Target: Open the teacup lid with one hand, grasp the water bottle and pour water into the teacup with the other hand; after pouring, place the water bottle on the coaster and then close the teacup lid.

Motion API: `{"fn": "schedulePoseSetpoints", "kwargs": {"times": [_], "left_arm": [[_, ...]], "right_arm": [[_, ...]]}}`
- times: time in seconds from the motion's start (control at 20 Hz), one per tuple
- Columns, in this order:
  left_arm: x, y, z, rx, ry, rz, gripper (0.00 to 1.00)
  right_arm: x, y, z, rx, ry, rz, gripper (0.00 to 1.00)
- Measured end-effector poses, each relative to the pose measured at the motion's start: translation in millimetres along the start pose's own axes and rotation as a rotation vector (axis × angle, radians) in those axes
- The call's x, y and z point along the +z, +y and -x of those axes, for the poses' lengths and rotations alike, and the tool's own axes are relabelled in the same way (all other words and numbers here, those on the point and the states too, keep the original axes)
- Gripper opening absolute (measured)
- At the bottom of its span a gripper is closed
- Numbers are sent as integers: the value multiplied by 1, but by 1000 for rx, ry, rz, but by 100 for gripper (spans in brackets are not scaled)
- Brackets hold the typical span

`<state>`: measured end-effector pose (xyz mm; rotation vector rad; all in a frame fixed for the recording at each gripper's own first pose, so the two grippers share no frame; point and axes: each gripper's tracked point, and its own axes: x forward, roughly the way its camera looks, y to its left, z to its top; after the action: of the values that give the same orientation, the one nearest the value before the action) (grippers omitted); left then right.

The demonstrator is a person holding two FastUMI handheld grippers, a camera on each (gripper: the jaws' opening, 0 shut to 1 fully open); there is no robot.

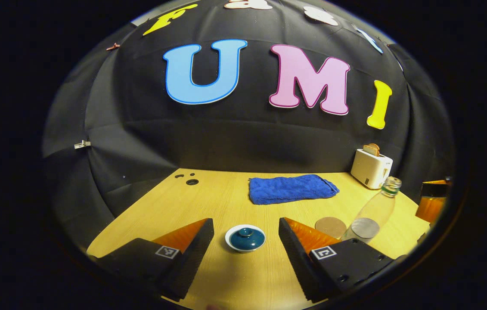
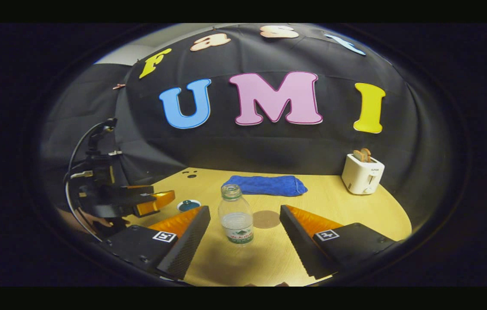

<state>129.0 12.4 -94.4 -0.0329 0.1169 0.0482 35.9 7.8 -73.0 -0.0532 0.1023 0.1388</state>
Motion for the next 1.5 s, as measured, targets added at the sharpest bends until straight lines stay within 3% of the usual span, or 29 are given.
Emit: {"fn": "schedulePoseSetpoints", "kwargs": {"times": [0.2, 0.5, 0.85, 0.95, 1.1, 1.15, 1.2, 1.35, 1.45, 1.5], "left_arm": [[-16, 1, -35, -29, 3, -6, 92], [-52, -5, -64, -84, 54, -39, 77], [-62, 4, -84, -77, 62, -26, 67], [-61, 3, -86, -90, 60, -26, 57], [-62, 1, -88, -108, 68, -49, 58], [-63, 1, -89, -111, 70, -58, 47], [-62, 1, -91, -112, 70, -68, 46], [-62, 1, -90, -124, 73, -82, 31], [-61, 1, -91, -133, 72, -93, 33], [-60, 1, -92, -136, 72, -104, 30]], "right_arm": [[-23, 6, -11, 10, 36, 19, 100], [-37, 15, -13, 15, 47, 47, 100], [-56, 11, -16, 0, 89, 16, 100], [-58, 10, -18, -5, 91, 12, 100], [-60, 9, -24, -9, 85, 8, 100], [-60, 8, -27, -10, 82, 8, 100], [-60, 8, -29, -10, 76, 8, 100], [-61, 5, -36, -18, 59, 8, 100], [-65, 2, -42, -26, 54, 9, 96], [-66, 1, -45, -32, 53, 10, 100]]}}
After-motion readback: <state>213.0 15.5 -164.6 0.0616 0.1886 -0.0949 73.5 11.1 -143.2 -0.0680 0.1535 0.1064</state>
